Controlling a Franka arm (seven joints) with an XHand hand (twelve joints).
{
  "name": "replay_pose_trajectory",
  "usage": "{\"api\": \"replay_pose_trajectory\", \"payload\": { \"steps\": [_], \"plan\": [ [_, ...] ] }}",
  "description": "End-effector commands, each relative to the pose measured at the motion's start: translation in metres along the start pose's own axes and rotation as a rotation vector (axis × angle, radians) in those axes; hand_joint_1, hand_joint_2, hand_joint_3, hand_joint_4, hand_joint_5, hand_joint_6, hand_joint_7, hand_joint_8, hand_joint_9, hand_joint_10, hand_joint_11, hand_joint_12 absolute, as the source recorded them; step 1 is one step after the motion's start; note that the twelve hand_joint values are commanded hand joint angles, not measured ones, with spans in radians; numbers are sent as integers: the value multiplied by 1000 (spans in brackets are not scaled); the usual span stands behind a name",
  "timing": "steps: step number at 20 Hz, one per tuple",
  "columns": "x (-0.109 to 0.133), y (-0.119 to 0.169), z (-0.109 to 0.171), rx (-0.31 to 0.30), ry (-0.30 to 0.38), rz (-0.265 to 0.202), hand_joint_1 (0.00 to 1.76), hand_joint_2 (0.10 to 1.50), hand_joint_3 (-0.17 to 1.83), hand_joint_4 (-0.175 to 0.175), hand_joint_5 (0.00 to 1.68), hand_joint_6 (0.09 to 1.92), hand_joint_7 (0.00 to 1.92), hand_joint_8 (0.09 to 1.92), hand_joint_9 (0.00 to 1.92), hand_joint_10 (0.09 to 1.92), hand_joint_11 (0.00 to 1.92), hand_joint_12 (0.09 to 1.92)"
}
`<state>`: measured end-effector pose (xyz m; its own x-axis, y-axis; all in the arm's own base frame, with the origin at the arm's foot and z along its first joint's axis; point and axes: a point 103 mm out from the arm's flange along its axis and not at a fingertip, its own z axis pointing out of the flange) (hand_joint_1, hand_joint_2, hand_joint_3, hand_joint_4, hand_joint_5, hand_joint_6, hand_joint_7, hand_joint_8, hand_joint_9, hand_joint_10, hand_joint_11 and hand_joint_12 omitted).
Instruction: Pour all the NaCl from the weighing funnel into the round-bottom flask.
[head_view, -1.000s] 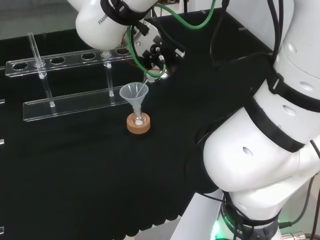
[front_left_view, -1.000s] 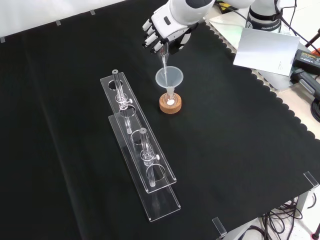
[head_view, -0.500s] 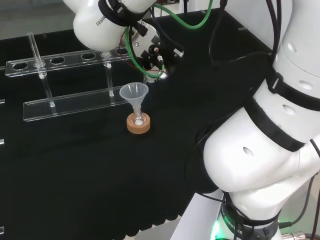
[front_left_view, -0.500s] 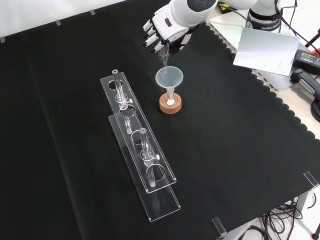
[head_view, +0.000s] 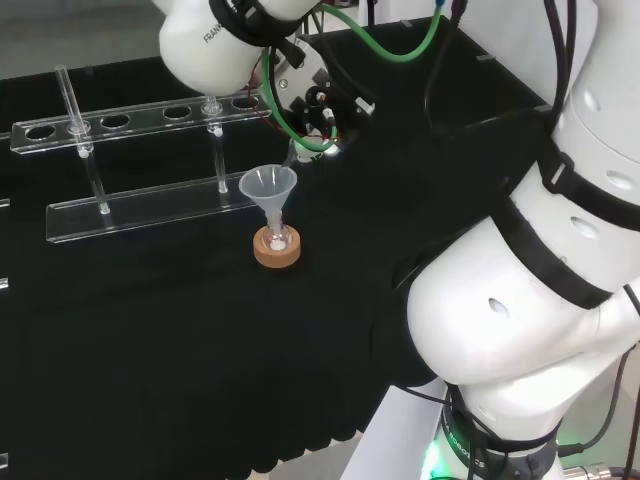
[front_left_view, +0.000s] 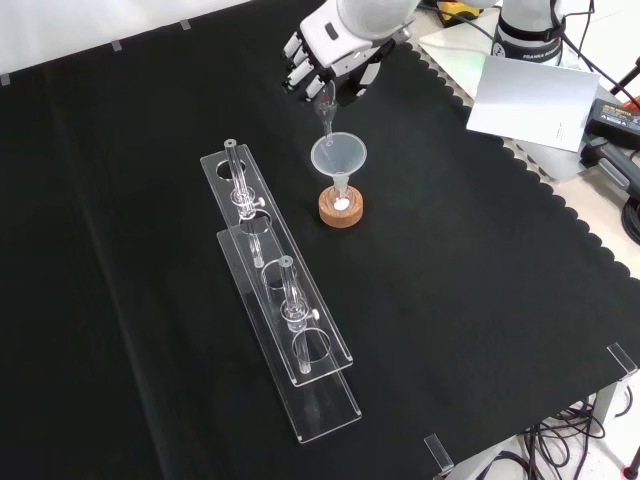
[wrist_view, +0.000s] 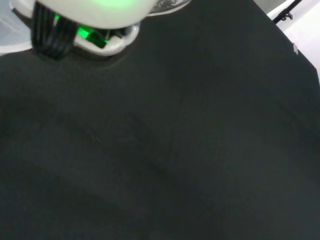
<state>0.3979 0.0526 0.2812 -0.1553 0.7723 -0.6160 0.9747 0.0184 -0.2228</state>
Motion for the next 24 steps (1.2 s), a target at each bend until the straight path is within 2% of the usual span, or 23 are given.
{"api": "replay_pose_trajectory", "payload": {
  "steps": [1,12,19,24],
  "plan": [
    [-4,-2,6,-6,93,10,1153,615,599,175,1550,101,814,627,1286,87,1123,821],
    [-19,-4,18,-43,283,47,1153,616,598,175,1551,98,813,628,1287,87,1124,824],
    [-28,-7,28,-99,453,83,1153,616,598,175,1552,97,814,629,1288,87,1124,824],
    [-34,-10,35,-132,540,104,1153,616,597,175,1552,96,814,629,1288,87,1124,825]
  ]
}}
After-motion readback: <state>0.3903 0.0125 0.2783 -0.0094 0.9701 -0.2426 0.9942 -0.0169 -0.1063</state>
